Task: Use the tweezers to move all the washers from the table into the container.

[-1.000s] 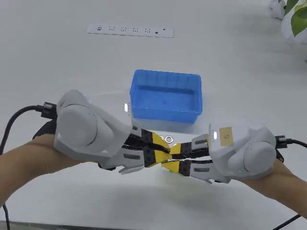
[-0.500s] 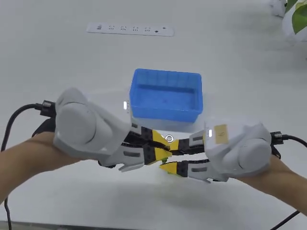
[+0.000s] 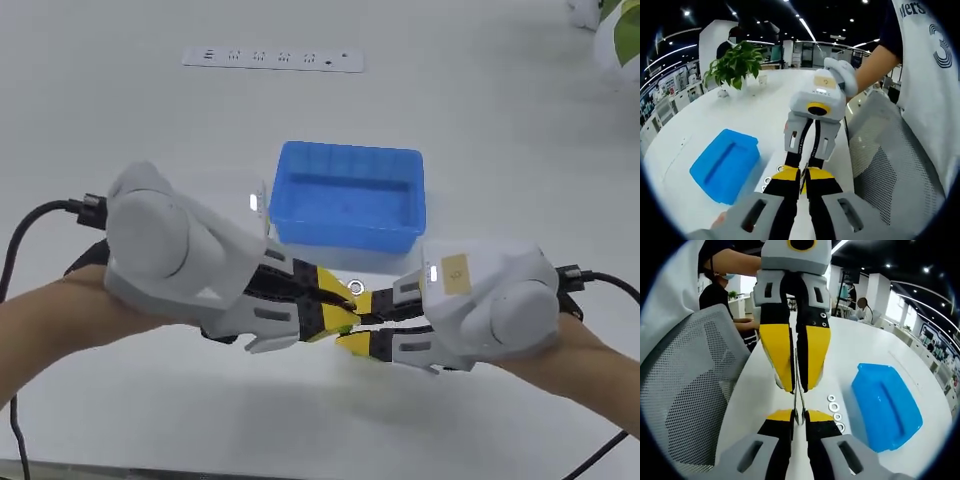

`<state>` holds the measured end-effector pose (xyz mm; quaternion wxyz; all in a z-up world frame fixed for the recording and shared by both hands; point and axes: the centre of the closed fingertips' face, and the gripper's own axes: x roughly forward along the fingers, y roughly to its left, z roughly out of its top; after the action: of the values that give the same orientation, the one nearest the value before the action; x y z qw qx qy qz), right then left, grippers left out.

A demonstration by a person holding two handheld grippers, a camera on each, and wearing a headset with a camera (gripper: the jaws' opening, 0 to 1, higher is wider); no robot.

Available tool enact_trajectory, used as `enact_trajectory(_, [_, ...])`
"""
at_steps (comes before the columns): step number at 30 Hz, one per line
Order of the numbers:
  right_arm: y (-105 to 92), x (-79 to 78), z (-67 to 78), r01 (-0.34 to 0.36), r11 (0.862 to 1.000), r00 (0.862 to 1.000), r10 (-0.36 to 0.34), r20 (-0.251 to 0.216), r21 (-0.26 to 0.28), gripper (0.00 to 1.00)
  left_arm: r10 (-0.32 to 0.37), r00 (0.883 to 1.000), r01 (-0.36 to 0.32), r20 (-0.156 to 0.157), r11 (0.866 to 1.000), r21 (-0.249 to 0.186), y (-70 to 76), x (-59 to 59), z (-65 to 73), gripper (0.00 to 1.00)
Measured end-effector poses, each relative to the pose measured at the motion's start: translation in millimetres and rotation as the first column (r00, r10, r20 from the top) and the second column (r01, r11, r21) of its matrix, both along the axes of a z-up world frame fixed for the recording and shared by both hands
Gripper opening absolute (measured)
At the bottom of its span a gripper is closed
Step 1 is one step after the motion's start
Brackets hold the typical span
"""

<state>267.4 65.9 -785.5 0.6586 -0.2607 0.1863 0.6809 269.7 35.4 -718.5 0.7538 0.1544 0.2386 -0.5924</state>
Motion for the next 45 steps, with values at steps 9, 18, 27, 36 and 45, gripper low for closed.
enact_trajectory(9, [-2.2, 0.4, 0.8, 0.022, 1.000, 0.999, -0.022, -0.031, 0.020, 0.10, -0.033, 0.998, 0.030, 0.045, 0.998, 0.060, 1.9, -0.8, -9.3, 0.08])
enact_trajectory(18, [-2.4, -0.9, 1.6, 0.019, 1.000, 0.999, -0.018, -0.042, 0.022, 0.09, -0.080, 0.993, 0.075, 0.087, 0.995, 0.058, -3.0, -2.5, -5.8, 0.07])
enact_trajectory(27, [-2.8, -5.3, 3.9, 0.002, 1.000, 0.999, -0.001, -0.045, 0.021, 0.09, -0.125, 0.989, 0.121, 0.082, 0.992, 0.045, -3.7, -5.0, -3.3, 0.07])
enact_trajectory(36, [-8.5, -0.9, 11.4, 0.020, 0.999, 0.999, -0.019, -0.032, 0.026, 0.09, -0.122, 0.987, 0.122, 0.108, 0.992, 0.015, -8.5, -1.5, 4.2, 0.06])
enact_trajectory(45, [-19.4, 16.6, 21.1, 0.064, 0.997, 0.998, -0.065, 0.012, 0.032, 0.09, -0.123, 0.982, 0.126, 0.141, 0.992, -0.011, -19.0, 14.8, 14.7, 0.06])
